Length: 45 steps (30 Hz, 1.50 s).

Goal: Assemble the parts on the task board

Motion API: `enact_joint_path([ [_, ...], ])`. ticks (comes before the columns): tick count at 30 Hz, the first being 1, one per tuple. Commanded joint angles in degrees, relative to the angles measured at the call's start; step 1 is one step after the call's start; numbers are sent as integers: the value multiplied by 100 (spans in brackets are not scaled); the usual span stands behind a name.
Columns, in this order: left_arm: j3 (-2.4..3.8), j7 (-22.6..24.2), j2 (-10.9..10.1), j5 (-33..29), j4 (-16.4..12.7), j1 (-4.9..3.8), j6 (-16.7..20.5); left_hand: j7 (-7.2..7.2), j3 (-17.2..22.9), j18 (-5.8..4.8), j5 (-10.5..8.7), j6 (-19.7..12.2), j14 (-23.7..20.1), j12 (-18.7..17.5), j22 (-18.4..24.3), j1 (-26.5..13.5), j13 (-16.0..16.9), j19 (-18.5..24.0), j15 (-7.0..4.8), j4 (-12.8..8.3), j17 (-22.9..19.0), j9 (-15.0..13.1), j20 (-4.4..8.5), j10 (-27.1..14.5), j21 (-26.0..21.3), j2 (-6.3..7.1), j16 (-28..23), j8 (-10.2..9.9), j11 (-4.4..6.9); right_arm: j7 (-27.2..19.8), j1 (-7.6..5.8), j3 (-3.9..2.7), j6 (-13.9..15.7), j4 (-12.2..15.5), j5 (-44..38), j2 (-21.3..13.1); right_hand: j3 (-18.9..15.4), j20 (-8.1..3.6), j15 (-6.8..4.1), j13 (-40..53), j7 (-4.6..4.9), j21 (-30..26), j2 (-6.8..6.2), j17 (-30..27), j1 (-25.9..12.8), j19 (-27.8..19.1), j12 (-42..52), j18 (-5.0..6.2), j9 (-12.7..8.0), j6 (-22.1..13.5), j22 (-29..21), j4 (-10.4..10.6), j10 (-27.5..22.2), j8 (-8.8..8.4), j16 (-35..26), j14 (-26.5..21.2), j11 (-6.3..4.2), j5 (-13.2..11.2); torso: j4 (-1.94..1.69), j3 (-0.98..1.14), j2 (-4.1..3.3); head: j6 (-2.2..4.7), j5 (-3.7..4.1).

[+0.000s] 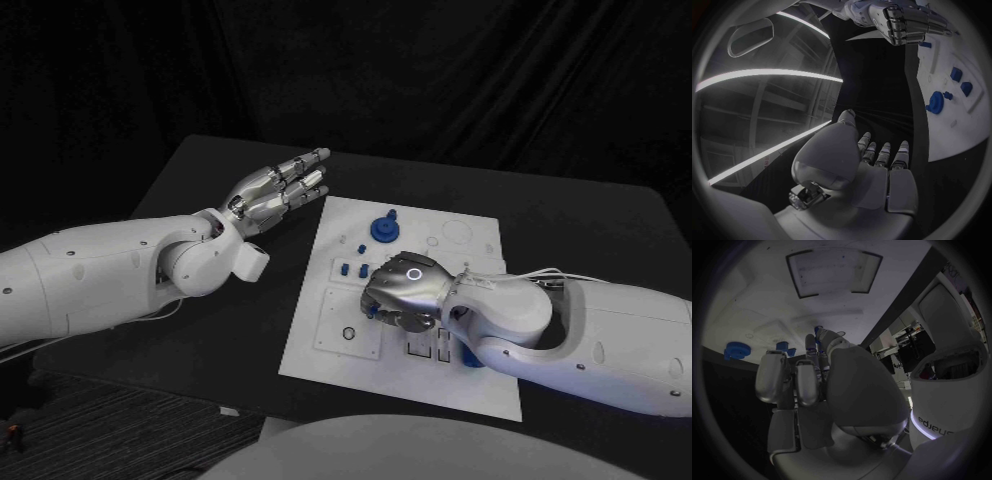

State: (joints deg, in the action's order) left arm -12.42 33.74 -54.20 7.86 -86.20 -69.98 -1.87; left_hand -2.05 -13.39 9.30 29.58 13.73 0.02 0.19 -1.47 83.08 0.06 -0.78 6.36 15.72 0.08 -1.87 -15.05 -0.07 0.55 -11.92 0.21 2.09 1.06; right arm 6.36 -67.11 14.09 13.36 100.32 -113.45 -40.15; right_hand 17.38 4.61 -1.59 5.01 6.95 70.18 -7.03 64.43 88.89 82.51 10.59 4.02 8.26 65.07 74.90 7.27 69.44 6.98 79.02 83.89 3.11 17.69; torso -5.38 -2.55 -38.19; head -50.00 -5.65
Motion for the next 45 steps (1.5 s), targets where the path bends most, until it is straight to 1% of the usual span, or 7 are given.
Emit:
enact_joint_path([
  [1,5,15,13,-23,-2,8,-93,-8,2,94,30,59,-2,-19,3,38,-6,10,-4,-25,-8,-9,-36,7,-1,7,-21,25,-56,121,28,9,-5,8,62,3,1,15,27,10,-22,28,1,0,-35,19,-2,0,6,24,980,-29,49,-6,26,106,-6,-37,-2,-2,0,0,2],
  [28,5,-170,40,-23,69,9,-191,-36,17,97,34,154,-2,-19,-20,46,-6,-4,24,-32,-8,-21,-63,7,10,-8,-21,53,-87,168,28,9,-104,-9,85,29,0,12,25,9,-22,39,4,-11,-51,23,-12,-2,5,17,983,-26,41,-19,19,104,-5,-48,-1,-2,-2,0,-20],
  [32,5,-179,51,-23,80,9,-199,-37,21,98,35,153,-2,-19,-23,47,-6,-7,34,-32,-8,-21,-70,7,11,-14,-21,54,-89,226,28,9,-152,-35,85,40,4,23,50,-7,13,20,-11,-43,-90,10,-73,-2,-18,-87,978,-21,-49,-101,-2,90,33,-65,-3,-2,0,0,-26],
  [35,5,-182,58,-23,86,9,-206,-37,21,98,35,153,-2,-19,-23,47,-6,-7,34,-32,-8,-21,-70,7,11,-14,-21,54,-89,249,28,9,-144,-48,85,43,14,65,104,-32,73,-24,-57,-75,-167,-16,-153,3,-93,-408,967,16,-217,-302,-21,72,92,-167,-2,-3,-3,0,-34],
  [37,5,-183,61,-23,90,9,-210,-37,21,98,35,153,-2,-19,-23,47,-6,-7,34,-32,-8,-21,-70,7,11,-14,-21,54,-89,274,28,9,-150,-54,85,44,17,82,121,-49,27,-55,-98,-105,-214,-33,-202,9,-136,-588,959,43,-329,-351,-36,56,112,-222,-3,-2,-3,0,-38],
  [40,5,-182,66,-23,98,11,-213,-41,35,98,41,143,-2,-19,-28,56,-6,-14,87,-41,-8,-17,-96,7,16,-23,-21,57,-98,306,29,9,-177,-59,84,46,39,111,141,-67,-189,-162,-172,-167,-268,-94,-272,31,-221,-938,933,76,-550,-343,-68,8,157,-283,-1,-1,-2,0,-56],
  [45,5,-178,73,-22,111,14,-221,-41,38,99,42,141,-2,-19,-39,57,-6,-21,96,-43,-8,-16,-100,7,21,-25,-21,57,-100,325,29,9,-174,-64,84,47,29,123,146,-64,-280,-204,-222,-180,-319,-121,-280,41,-273,-1139,922,103,-661,-343,-72,-12,181,-367,-4,-2,-5,0,-55],
])
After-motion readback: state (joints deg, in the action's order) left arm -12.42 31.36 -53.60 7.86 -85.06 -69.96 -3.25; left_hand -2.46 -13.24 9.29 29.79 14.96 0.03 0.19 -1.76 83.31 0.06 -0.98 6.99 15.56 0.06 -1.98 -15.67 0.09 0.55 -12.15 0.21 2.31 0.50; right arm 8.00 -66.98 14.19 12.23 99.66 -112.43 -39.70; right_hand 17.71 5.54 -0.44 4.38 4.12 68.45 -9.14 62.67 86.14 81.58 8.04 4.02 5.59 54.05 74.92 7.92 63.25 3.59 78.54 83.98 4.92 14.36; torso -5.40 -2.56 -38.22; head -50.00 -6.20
